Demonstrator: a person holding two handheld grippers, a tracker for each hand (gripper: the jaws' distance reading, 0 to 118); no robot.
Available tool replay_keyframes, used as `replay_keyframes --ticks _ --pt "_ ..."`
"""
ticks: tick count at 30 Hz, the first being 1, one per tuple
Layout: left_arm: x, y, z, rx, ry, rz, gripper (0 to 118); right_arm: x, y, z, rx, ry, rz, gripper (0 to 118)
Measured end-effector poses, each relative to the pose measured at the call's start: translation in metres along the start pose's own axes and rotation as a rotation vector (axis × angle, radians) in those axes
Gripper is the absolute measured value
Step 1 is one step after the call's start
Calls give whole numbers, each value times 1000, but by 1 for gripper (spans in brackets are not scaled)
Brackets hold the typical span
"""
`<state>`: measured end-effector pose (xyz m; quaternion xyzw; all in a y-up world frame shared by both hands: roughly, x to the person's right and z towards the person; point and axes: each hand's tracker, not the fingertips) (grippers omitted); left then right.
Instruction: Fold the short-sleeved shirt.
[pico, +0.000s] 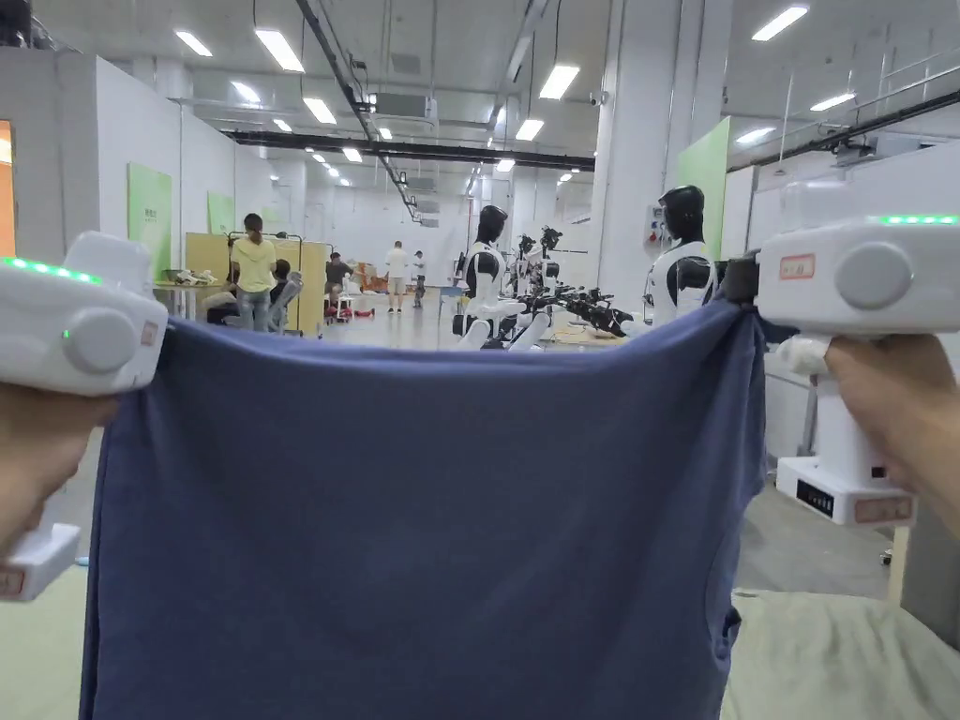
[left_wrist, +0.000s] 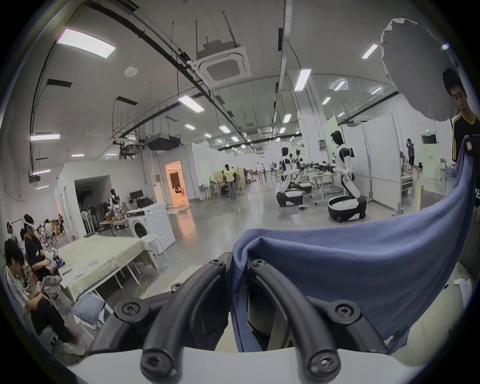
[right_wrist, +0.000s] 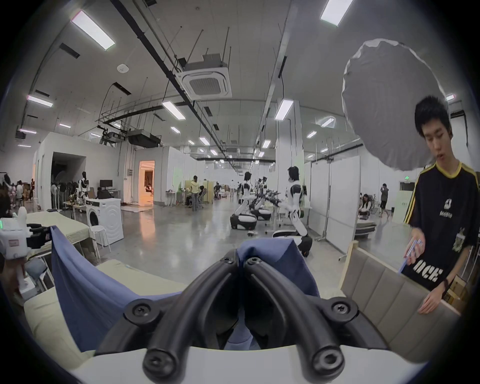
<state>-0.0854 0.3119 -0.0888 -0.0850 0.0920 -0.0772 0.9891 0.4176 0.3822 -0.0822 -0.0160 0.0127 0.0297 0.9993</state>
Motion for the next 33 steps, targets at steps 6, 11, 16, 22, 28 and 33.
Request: replay_keyframes --ticks 6,11,16,22,28,33 --pt "27 -83 -26 -69 30 -48 10 -4 -76 -21 -81 -21 12 2" --pt "29 -103 7 -83 -6 -58 10 1 -91 8 -108 -19 10 2" --pt "22 -126 74 -124 -48 -62 10 8 -108 70 -132 -14 4 2" --pt "9 -181 160 -237 -92 -94 10 9 -161 157 -248 16 19 2" --pt "-2 -282 209 -417 -129 -78 10 3 -279 228 -496 29 3 2" --pt "2 -381 246 -637 -187 -96 10 3 -406 262 -808 30 -37 2"
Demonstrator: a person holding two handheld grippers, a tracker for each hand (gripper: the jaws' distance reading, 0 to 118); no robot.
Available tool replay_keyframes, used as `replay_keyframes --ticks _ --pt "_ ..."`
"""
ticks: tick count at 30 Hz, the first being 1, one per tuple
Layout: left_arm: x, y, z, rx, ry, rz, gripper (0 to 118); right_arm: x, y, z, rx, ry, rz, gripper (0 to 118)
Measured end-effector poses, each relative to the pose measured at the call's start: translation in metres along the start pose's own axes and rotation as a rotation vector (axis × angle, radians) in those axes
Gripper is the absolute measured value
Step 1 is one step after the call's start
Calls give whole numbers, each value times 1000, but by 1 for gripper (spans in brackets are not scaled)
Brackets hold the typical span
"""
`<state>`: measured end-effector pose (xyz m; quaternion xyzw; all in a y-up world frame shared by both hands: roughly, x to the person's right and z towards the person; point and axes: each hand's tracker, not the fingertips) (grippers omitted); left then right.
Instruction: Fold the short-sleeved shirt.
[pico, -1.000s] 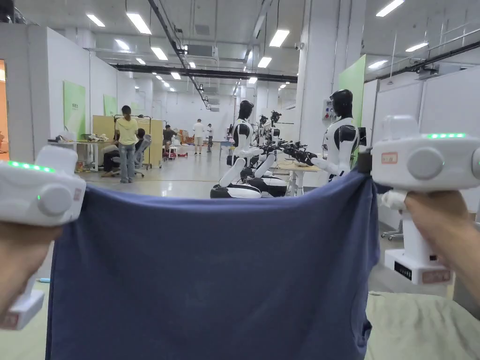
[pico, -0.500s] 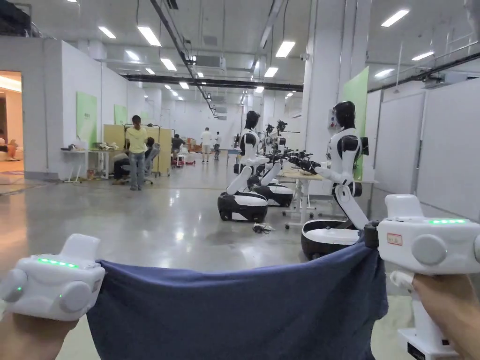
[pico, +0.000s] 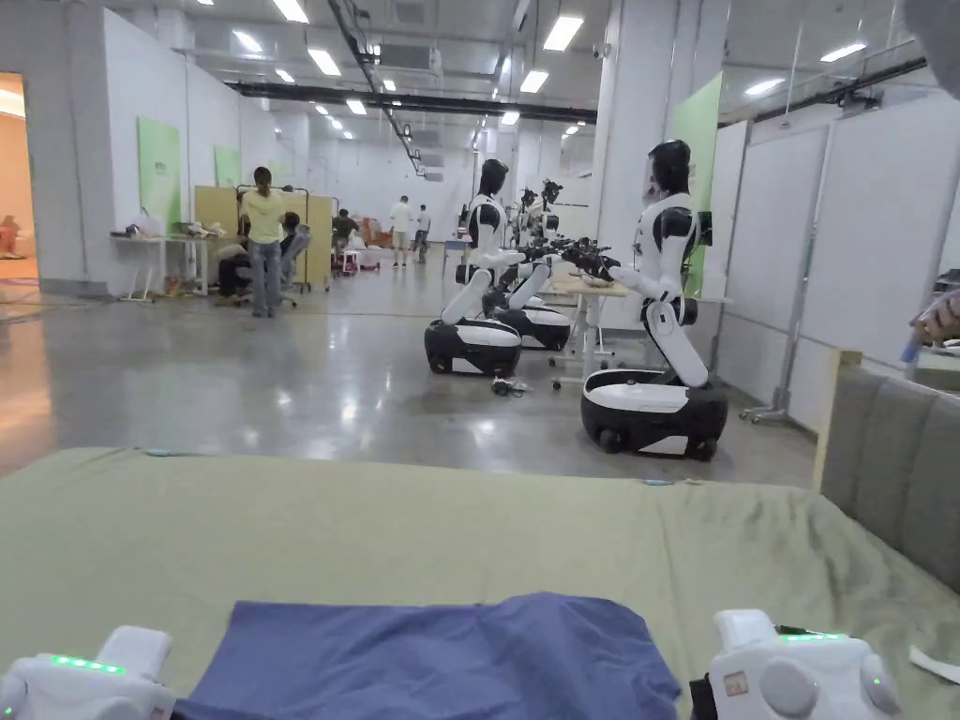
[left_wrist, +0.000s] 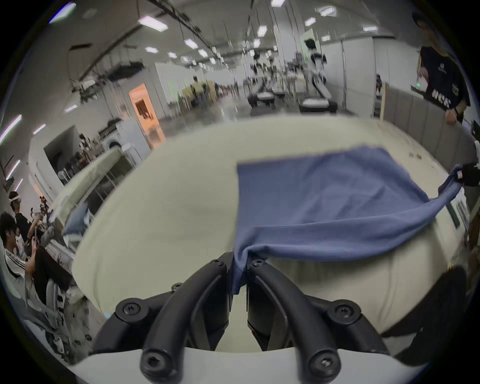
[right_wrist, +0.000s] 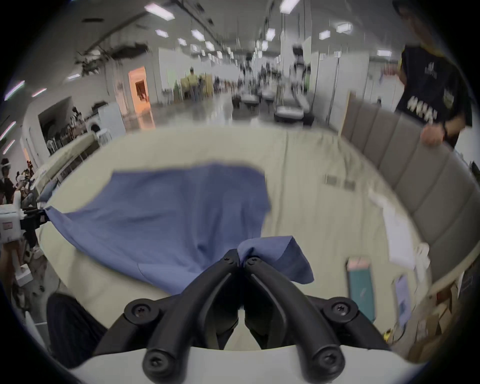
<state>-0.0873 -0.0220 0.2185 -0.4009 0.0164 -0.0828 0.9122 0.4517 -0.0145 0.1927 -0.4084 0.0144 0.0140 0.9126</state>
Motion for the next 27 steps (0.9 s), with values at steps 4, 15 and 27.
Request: replay_keyframes --ticks 4,15,27 --pt "10 -48 -15 -36 2 -19 10 3 -50 -24 -13 -17 -15 2" --pt "13 -90 45 252 -57 -4 61 -13 -77 38 271 151 -45 112" --pt "30 -123 23 153 -4 -6 74 -66 -110 27 196 -11 40 0"
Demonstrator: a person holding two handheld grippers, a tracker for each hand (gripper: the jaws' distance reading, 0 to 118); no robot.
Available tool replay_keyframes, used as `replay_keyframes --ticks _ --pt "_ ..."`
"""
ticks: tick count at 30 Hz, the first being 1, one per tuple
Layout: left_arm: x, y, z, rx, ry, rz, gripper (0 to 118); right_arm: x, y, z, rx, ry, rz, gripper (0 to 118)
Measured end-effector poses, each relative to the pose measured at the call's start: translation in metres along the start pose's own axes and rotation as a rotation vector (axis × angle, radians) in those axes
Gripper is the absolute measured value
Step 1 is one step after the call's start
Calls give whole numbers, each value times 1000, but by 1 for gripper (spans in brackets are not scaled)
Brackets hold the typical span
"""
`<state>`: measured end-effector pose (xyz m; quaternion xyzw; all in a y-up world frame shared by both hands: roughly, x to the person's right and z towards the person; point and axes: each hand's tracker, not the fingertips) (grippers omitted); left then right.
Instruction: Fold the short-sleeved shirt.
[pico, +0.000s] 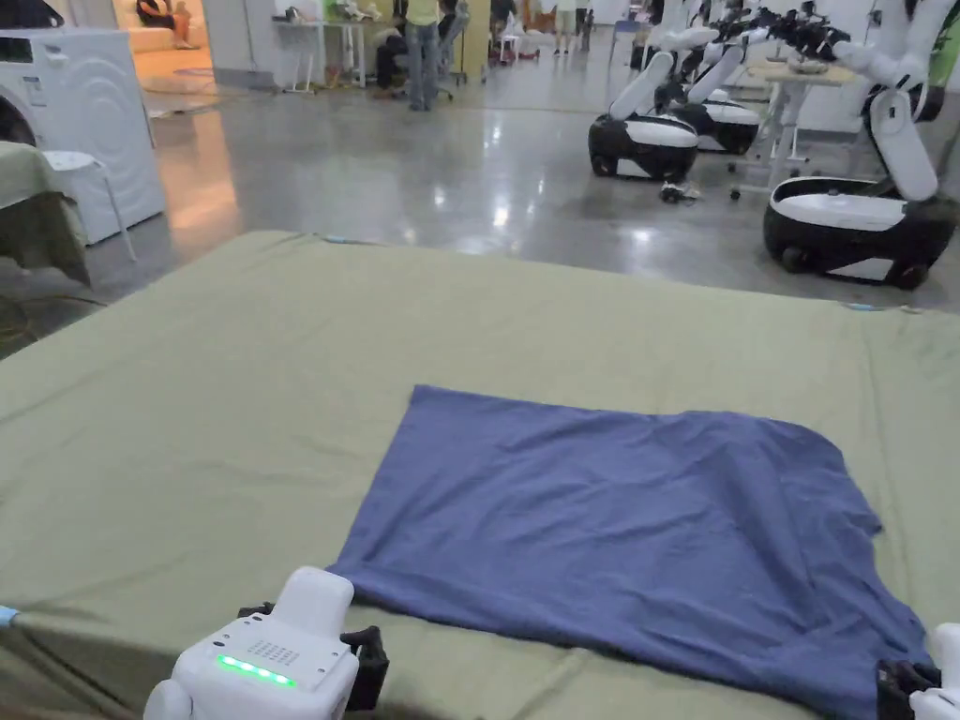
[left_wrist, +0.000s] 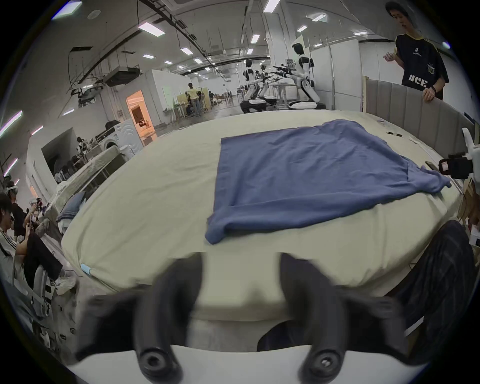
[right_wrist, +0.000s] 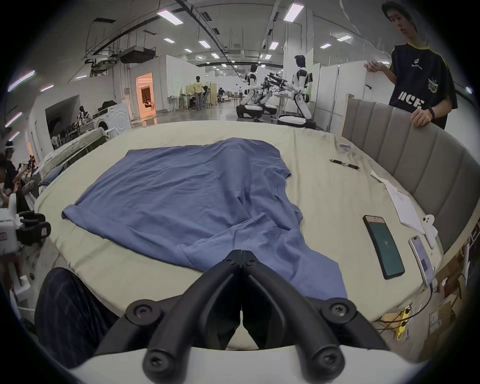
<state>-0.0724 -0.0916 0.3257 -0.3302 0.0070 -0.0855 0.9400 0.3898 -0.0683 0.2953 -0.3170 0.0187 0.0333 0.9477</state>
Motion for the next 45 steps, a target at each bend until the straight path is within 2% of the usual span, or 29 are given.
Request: replay_keyframes --ticks 2,9,10,11,12,13,14,16,17,18,20,23,24,25,26,27,30,34,37,40,42,45 --pt "-10 6 -10 17 -8 22 78 2 1 -3 -9 8 -57 0" --pt "-36 22 -87 -42 -42 15 76 16 11 -23 -60 -19 -87 0" --pt "-35 23 -96 -78 -64 -6 69 19 10 -24 -68 -35 -82 0" --pt "-33 25 -100 -96 -82 -10 45 24 10 -25 -73 -47 -79 1" --pt "-33 26 -102 -77 -103 -10 10 30 12 -24 -77 -58 -80 4" --pt "-32 28 -103 -71 -144 -7 10 36 11 -24 -76 -74 -85 16" --pt "-29 32 -101 -68 -112 4 10 43 9 -23 -71 -90 -90 34" --pt "-14 47 -75 -73 -122 1 10 58 9 -22 -73 -90 -108 104" --pt "-12 49 -70 -69 -118 4 10 63 9 -24 -92 -79 -125 118" --pt "-12 51 -66 -64 -114 6 10 65 8 -29 -130 -73 -134 114" --pt "-11 61 -62 -71 -114 23 10 68 14 -26 -119 -83 -100 114" --pt "-13 67 -60 -72 -129 53 10 67 24 -36 -208 -65 -54 113" --pt "-13 69 -58 -73 -128 55 10 61 13 -48 -248 -37 -61 99" --pt "-14 69 -56 -78 -136 58 10 60 12 -53 -286 -35 -65 61" --pt "-14 70 -53 -81 -147 59 10 59 12 -57 -307 -52 -73 12" --pt "-16 67 -58 -86 -153 57 9 59 11 -55 -284 -53 -85 6" --pt "-20 70 -41 -76 -132 31 9 61 16 -44 -267 -38 -123 6" --pt "-33 97 -27 -1 -125 96 9 63 52 -32 -235 -21 -121 6" --pt "-39 129 -40 17 -109 105 9 71 95 -38 -179 20 -183 6" --pt "-41 160 -79 7 -105 136 9 71 136 -71 -190 26 -169 6" --pt "-41 178 -113 -62 -97 175 9 69 154 -104 -194 22 -162 6" --pt "-36 195 -167 -179 -57 201 9 70 166 -162 -269 -5 -246 6"
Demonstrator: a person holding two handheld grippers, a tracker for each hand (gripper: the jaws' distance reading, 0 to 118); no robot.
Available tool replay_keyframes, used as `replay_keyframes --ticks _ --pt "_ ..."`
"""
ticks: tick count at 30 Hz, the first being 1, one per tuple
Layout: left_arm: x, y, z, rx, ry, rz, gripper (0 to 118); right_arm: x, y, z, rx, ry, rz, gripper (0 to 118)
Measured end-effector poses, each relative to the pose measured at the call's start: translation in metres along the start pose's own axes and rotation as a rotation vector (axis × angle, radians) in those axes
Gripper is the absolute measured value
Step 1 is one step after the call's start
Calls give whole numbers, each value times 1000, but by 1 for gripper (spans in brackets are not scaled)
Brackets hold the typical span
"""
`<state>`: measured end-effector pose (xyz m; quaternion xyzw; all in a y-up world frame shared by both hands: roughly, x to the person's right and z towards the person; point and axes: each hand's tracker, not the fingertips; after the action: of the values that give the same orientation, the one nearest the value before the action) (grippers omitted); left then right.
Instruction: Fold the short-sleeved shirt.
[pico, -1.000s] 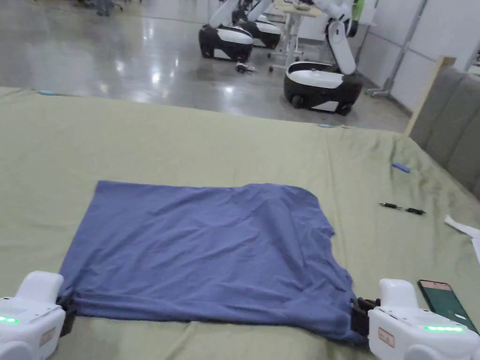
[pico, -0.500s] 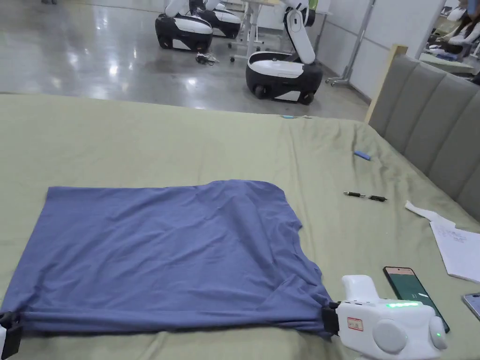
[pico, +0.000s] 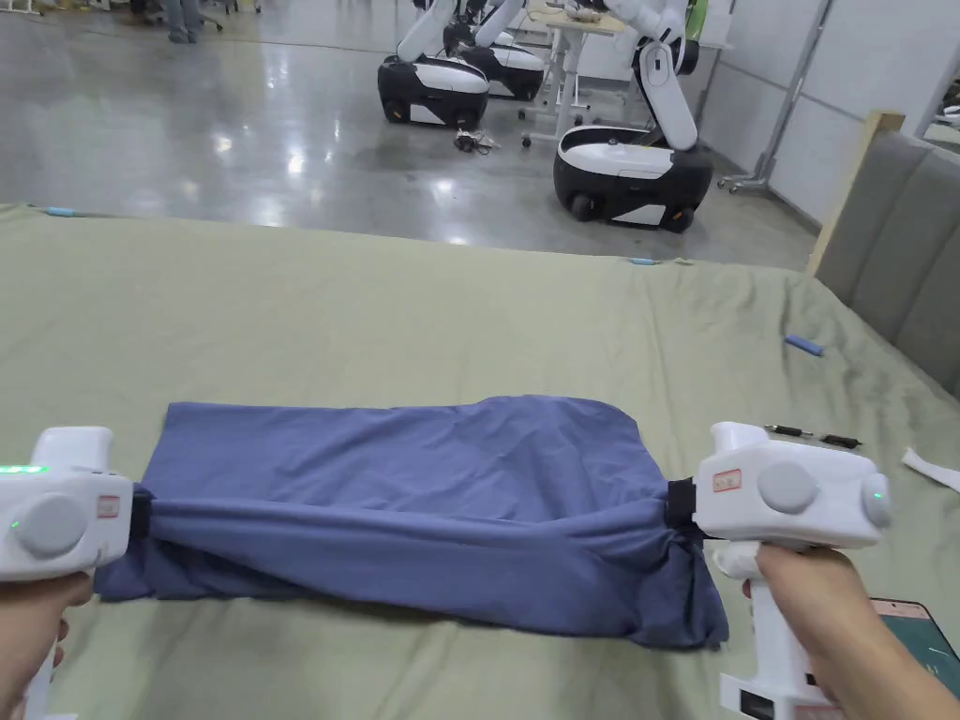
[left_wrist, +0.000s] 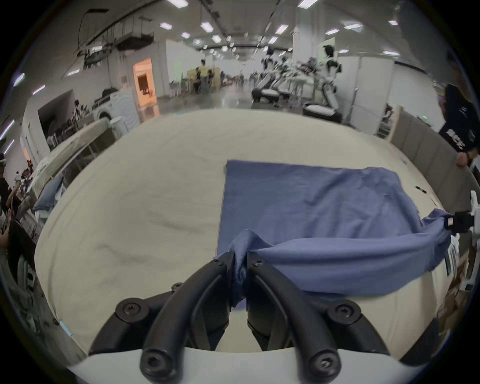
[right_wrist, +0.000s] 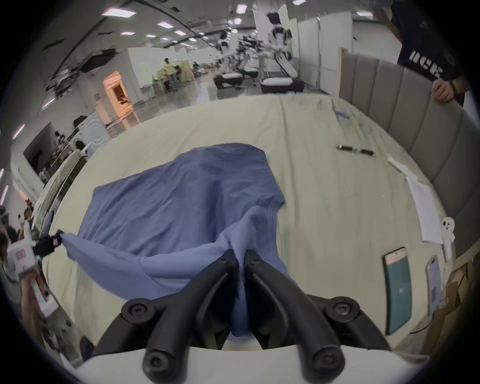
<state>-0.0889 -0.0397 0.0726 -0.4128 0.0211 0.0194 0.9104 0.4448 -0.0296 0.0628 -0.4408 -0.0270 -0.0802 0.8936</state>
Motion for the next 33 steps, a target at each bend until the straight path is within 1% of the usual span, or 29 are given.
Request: replay_keyframes --ticks 1,4,6,7,8,9,10,11,12,13,14,15,16,17,18,19,20,21,22,23,24,25,26,27,28,29,30,32,33 --pt "2 5 -15 -43 9 -9 9 -2 5 -14 -6 -26 -13 6" --pt "7 9 -32 -95 39 -19 10 -6 8 -38 -38 -37 1 8" --pt "9 7 -30 -76 44 -43 20 -7 2 -42 -31 -35 21 20" --pt "9 6 -24 -19 19 -43 20 -7 -2 -40 -14 -31 44 20" --pt "5 3 -15 28 10 -43 39 -6 -5 -37 -7 -29 80 48" --pt "5 0 -3 59 -16 -24 64 -6 -10 -33 -16 -26 124 104" --pt "2 -6 14 106 -17 -22 72 -8 -17 -25 -3 -26 176 118" --pt "2 -16 32 152 -38 -34 72 -11 -18 -7 89 -28 227 114" --pt "2 -27 48 188 -46 -52 72 -16 -24 8 130 -54 262 111" --pt "3 -42 63 218 -31 -72 72 -20 -33 23 182 -57 283 112" --pt "0 -55 74 242 -18 -79 72 -24 -43 37 239 -42 288 113" --pt "-1 -71 81 232 -12 -76 72 -25 -76 51 287 -15 285 114" --pt "-1 -89 89 230 0 -70 70 -28 -91 63 317 20 279 113" --pt "-2 -103 91 227 -1 -47 66 -30 -102 68 287 65 263 108" --pt "-6 -119 92 203 -40 -18 39 -32 -113 72 258 79 234 77" --pt "-6 -132 93 186 -40 10 4 -34 -131 73 270 65 204 31" --pt "-3 -141 91 181 -23 15 4 -37 -141 74 282 38 189 0" --pt "-6 -148 89 174 -13 5 4 -39 -149 77 317 4 192 0" --pt "-21 -149 71 121 -53 9 4 -39 -155 79 304 25 204 0" --pt "-24 -148 64 107 -51 9 4 -39 -161 76 286 61 203 0" --pt "-25 -145 60 124 -29 -9 9 -39 -162 75 257 77 192 0" --pt "-27 -139 54 126 24 -51 26 -39 -164 77 260 59 196 0" --pt "-28 -133 51 137 29 -61 50 -39 -165 79 264 52 204 0" --pt "-32 -123 43 139 58 -73 71 -38 -164 74 263 47 208 0" --pt "-35 -111 31 123 12 -63 72 -36 -161 75 258 46 202 0" --pt "-38 -100 18 116 13 -63 71 -33 -159 76 253 47 188 0" --pt "-36 -91 7 108 29 -76 72 -30 -158 78 255 43 172 0" --pt "-34 -72 -23 56 121 -154 72 -27 -156 78 257 26 158 0" --pt "-34 -64 -38 48 128 -172 72 -23 -155 79 250 17 152 0"
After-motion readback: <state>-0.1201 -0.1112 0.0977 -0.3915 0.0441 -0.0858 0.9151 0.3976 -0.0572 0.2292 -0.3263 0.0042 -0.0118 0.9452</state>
